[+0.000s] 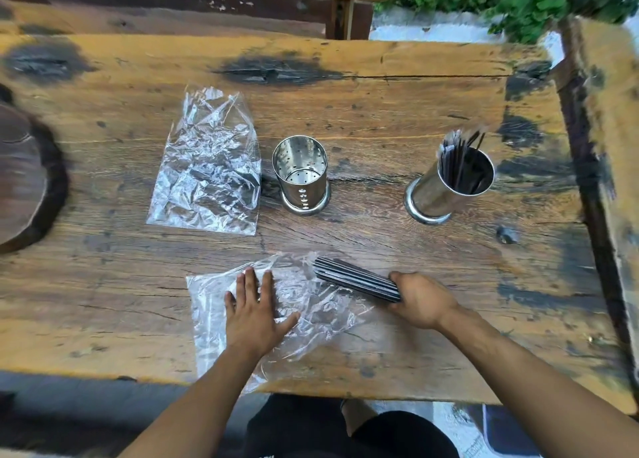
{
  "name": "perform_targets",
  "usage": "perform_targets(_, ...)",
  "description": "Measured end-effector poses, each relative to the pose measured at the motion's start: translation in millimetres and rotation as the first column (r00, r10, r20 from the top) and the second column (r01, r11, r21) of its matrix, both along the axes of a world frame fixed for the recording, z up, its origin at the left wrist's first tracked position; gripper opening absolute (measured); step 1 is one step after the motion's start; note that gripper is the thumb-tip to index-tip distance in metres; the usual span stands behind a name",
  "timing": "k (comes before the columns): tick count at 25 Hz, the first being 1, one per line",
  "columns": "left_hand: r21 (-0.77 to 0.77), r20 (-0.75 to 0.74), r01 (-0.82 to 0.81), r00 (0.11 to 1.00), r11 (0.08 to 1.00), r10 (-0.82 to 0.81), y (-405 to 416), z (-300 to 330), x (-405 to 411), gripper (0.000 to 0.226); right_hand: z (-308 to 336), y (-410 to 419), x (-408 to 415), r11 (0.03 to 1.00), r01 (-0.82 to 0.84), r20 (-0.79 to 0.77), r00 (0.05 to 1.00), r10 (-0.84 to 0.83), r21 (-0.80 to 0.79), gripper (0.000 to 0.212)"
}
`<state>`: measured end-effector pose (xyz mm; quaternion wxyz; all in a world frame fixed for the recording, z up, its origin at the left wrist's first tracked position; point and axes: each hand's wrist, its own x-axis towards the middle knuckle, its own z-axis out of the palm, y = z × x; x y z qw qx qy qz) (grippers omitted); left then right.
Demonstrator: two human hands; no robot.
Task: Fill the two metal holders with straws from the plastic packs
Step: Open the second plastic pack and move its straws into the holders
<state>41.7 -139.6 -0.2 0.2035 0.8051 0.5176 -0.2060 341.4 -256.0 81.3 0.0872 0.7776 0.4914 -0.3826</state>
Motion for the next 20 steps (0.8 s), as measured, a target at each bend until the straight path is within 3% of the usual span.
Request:
perform_targets(9, -0.072, -0.136, -0.149, 0.981, 0.986, 0.139, 20, 17, 5, 0.122, 92, 93, 13, 0.954, 0.003, 0.149, 0.988, -0.050, 0.300, 0.021)
perform_targets(13, -0.067, -0.142, -0.198, 0.972, 0.978, 0.188, 30, 19, -8, 0.123, 120, 123, 33, 0.984, -0.031, 0.298, 0.954, -0.023, 0.174, 0.022)
perform_targets(20, -0.119, -0.117, -0.223, 0.971, 0.968, 0.209, 32, 22, -13, 0.123, 151, 205, 10, 0.977, -0.203, 0.513, 0.834, 0.204, -0.059, 0.006)
